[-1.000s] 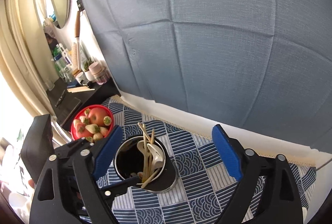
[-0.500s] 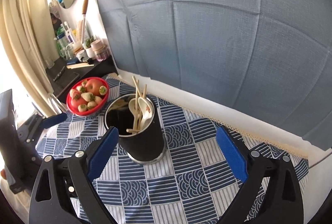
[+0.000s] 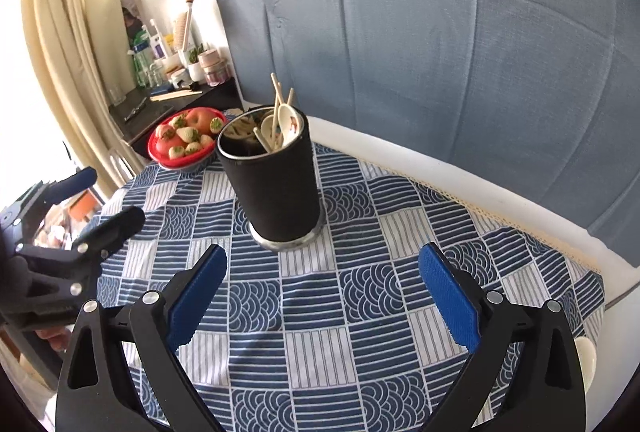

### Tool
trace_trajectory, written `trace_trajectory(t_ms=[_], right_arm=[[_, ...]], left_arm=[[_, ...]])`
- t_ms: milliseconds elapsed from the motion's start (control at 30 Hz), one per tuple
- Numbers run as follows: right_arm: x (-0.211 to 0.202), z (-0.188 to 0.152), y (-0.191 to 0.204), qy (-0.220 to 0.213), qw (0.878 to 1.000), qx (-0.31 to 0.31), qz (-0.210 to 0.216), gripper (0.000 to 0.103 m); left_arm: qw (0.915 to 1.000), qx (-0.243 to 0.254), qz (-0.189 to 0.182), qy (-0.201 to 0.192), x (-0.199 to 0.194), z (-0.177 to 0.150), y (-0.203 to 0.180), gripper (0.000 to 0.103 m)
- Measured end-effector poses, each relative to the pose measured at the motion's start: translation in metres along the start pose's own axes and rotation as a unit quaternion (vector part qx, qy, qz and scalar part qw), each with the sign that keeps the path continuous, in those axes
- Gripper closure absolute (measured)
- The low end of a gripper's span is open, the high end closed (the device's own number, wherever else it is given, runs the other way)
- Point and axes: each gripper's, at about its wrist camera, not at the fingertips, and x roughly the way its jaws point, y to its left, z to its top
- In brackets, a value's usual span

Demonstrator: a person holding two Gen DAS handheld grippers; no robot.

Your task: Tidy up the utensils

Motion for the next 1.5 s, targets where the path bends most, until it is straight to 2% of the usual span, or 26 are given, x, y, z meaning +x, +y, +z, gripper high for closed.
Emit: trace_trajectory(t_ms=[200, 367, 500, 667, 1067, 1500], right_arm=[[-0.015, -0.030, -0.006, -0.010, 1.000, -0.010, -0.007, 0.010], [-0.027, -0.052, -0.012, -0.005, 1.000, -0.006, 0.010, 0.010], [-0.035, -0.066, -0.017, -0.004, 1.000, -0.005, -0.006, 0.010], [-0.042, -0.078, -0.021, 0.006, 1.000, -0.009, 0.011, 0.009], [-0.071, -0.086, -0.025, -0.012, 0.999, -0.015, 0.025, 0.008], [-0.085, -0.086, -0.027, -0.025, 0.999, -0.022, 0.027, 0.008]], left_arm=[[0.9996, -0.004, 0.023, 0.013, -0.020, -0.019, -0.011, 0.006], [0.9992, -0.016, 0.024, 0.029, -0.033, -0.038, -0.018, 0.006], [0.9992, -0.013, 0.025, 0.030, -0.043, -0.050, -0.025, 0.006], [0.9990, -0.020, 0.028, 0.029, -0.052, -0.057, -0.031, 0.006], [0.9992, -0.016, 0.031, 0.019, -0.072, -0.064, -0.047, 0.006], [0.9991, -0.009, 0.042, 0.003, -0.084, -0.064, -0.052, 0.006]])
